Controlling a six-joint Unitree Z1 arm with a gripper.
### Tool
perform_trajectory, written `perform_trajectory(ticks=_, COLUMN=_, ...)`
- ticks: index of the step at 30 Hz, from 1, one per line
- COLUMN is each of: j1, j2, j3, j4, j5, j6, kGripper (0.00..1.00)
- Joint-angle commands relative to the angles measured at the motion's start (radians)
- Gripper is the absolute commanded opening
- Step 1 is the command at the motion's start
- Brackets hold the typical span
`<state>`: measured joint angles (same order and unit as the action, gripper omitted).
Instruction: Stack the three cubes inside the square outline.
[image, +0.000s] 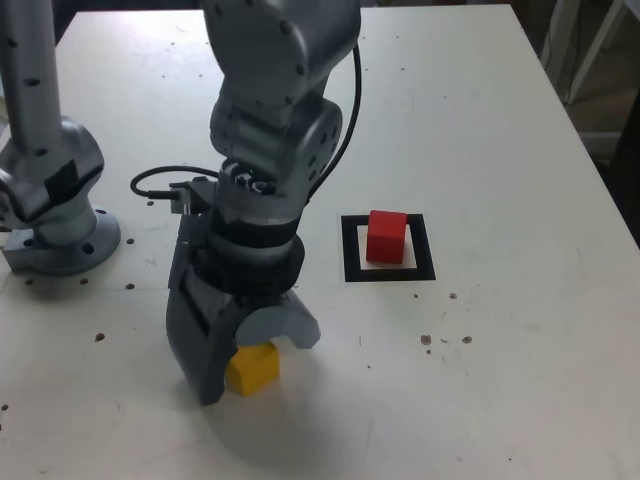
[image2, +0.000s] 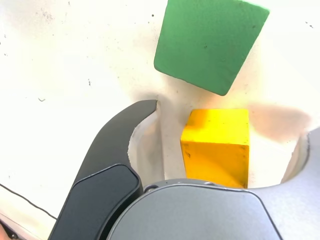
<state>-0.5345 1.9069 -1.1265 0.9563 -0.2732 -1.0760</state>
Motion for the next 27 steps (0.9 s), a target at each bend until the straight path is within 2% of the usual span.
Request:
perform_trajectory(ticks=1, j1=-0.002, j2=0.006, j3=-0.002, j4=-0.003, j5=0.004, j6=0.003, kGripper=0.86)
perform_trajectory(ticks=5, j1=-0.002, j2=0.007, j3=-0.008, j4=-0.008, j5=0.007, j6=0.027, kGripper=0.8)
perform_trajectory(ticks=12, j1=-0.002, j2=0.0, j3=0.001, j4=-0.037, j5=0.006, j6=0.09, kGripper=0.79)
perform_trajectory(ticks=19, j1=-0.002, j2=0.004, j3=0.002, j4=-0.039, j5=0.008, j6=0.101, kGripper=0.63)
perform_trajectory(ticks=27, j1=-0.002, j2=0.014, j3=-0.015, j4=-0.012, j5=0.027, j6=0.067, kGripper=0.51)
